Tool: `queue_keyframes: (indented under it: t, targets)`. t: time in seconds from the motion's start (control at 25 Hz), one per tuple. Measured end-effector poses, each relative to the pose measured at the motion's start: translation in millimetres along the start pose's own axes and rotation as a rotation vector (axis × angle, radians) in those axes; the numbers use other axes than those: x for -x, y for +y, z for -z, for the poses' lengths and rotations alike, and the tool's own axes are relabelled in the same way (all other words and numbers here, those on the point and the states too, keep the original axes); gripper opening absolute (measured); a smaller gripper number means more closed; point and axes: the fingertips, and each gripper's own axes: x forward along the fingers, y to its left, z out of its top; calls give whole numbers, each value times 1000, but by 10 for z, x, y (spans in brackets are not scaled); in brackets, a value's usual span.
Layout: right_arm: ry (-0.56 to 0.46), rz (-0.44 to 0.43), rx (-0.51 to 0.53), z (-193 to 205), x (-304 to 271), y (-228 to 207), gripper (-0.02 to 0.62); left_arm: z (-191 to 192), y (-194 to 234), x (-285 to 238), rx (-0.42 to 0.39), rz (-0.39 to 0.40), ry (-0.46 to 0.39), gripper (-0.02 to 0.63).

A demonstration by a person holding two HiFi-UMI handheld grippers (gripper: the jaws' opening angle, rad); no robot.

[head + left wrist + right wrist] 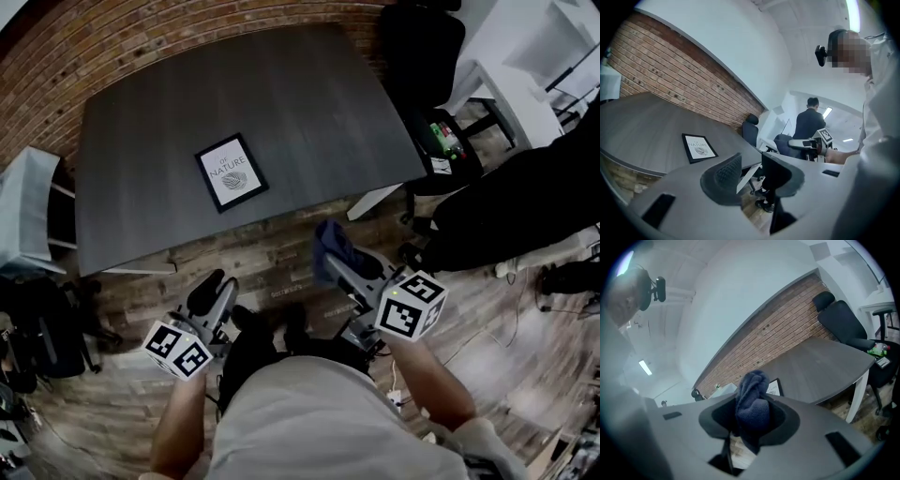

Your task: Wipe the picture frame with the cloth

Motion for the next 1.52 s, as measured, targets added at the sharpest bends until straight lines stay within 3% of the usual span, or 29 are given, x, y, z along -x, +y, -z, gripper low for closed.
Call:
queue_keyframes:
  t: [0.28,0.84,1.24,1.52]
  targets:
    - [39,40,-4,-77,-444,-152,121,-15,529,-263,-31,-10,75,158]
    - [107,176,17,-269,-1568,-403,121,-105,1630,-740,-173,52,280,195]
    - [258,287,150,-310,-2171,-805,121,76,1957,-1012,-251,108,373,207]
    - [384,282,163,-260,-2717,-1249,121,214,2063,-1250,-339,108,449,215]
